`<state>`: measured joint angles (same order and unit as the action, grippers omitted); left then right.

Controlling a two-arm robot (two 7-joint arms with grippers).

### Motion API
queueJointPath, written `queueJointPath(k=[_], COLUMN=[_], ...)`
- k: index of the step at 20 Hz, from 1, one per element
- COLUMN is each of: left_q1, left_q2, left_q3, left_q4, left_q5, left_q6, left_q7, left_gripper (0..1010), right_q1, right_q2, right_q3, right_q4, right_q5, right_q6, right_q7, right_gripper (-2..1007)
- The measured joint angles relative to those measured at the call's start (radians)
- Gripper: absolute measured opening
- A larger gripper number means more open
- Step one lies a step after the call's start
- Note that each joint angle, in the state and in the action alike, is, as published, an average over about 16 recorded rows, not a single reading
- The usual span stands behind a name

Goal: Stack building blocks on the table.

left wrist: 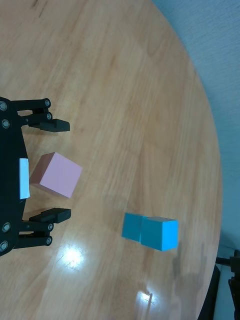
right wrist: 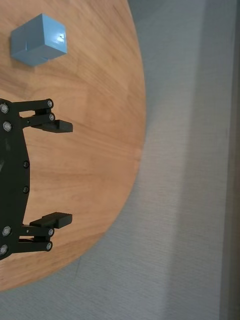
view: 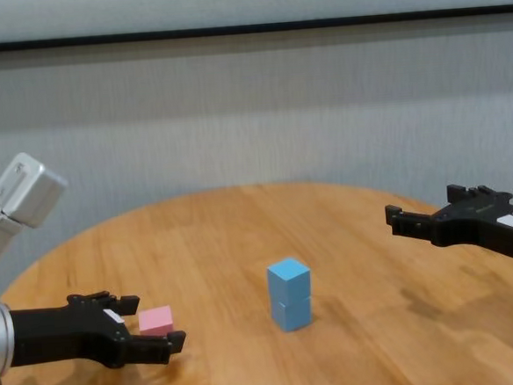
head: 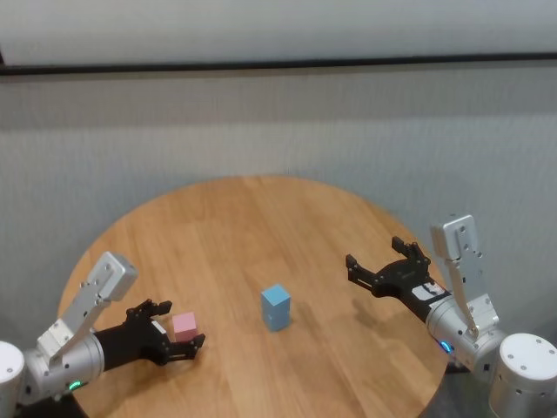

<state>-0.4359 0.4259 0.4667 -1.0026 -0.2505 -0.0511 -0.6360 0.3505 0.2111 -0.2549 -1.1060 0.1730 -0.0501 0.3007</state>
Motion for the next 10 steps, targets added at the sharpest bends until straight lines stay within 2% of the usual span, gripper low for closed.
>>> queueJointPath(k=[10], left_q1=[-0.008], left_q2=[-0.008], left_q3=[0.006], left_q4=[0.015], left_q5=[-0.001], left_q6=[-0.003], left_q7=[-0.007], left_gripper=[1002], right_q1=[0.000], right_q2=[0.000], right_q3=[0.000], right_q4=[0.000], right_q5=[0.000], right_q6=[0.000], right_q7=[0.000], right_gripper=[1005])
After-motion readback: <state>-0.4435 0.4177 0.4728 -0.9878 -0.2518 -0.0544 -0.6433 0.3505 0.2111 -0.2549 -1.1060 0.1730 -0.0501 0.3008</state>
